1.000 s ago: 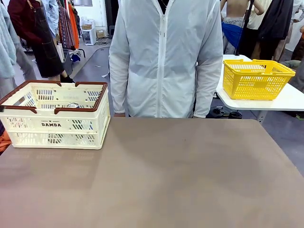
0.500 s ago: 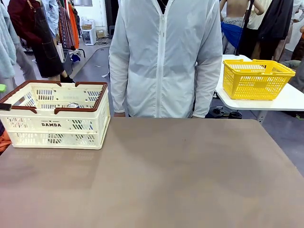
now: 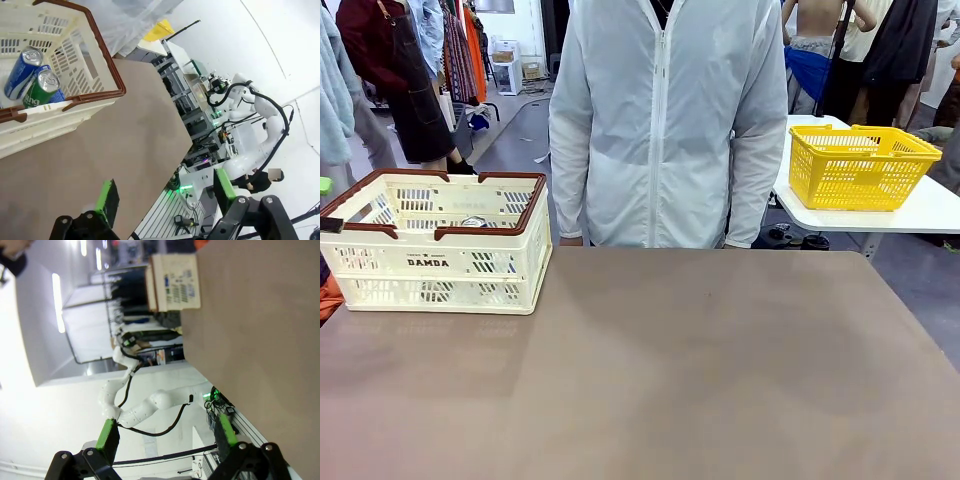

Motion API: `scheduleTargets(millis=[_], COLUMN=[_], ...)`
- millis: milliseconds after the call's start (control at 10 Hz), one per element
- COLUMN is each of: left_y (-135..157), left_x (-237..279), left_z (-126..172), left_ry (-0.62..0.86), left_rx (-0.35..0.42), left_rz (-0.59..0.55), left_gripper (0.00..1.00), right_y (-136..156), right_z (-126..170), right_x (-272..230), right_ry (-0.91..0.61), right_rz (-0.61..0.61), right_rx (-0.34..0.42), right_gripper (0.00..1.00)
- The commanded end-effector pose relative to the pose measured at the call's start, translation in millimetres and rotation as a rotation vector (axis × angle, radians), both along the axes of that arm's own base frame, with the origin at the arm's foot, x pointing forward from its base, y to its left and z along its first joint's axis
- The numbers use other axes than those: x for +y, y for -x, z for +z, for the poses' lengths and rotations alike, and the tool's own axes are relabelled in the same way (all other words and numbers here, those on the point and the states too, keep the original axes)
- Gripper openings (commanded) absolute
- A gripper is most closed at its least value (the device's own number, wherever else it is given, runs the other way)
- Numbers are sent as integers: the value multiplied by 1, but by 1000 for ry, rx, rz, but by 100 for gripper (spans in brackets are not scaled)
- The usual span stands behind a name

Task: Place the drinks into the Shopping basket.
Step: Pick up one drink and place it into the Shopping basket.

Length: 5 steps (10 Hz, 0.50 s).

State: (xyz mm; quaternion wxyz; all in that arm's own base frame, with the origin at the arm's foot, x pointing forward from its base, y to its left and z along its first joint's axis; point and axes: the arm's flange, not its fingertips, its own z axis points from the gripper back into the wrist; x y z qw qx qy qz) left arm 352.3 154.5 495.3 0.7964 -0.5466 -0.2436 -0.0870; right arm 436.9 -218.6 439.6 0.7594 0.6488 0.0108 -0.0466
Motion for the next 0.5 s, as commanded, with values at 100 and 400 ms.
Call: scheduleTargets(millis=[100, 400], left_y=[1, 1], left_x=[3, 3], left_z=[5, 5], left_ry=[12, 12], left_rx=[8, 8], left_rz=[0, 0], left_gripper=[100, 100], right_y=[0, 0], right_z=[5, 5], right_x=[1, 1], right_ry=[14, 14], right_rz=[7, 7], right_rx=[20, 20], right_gripper=[100, 100])
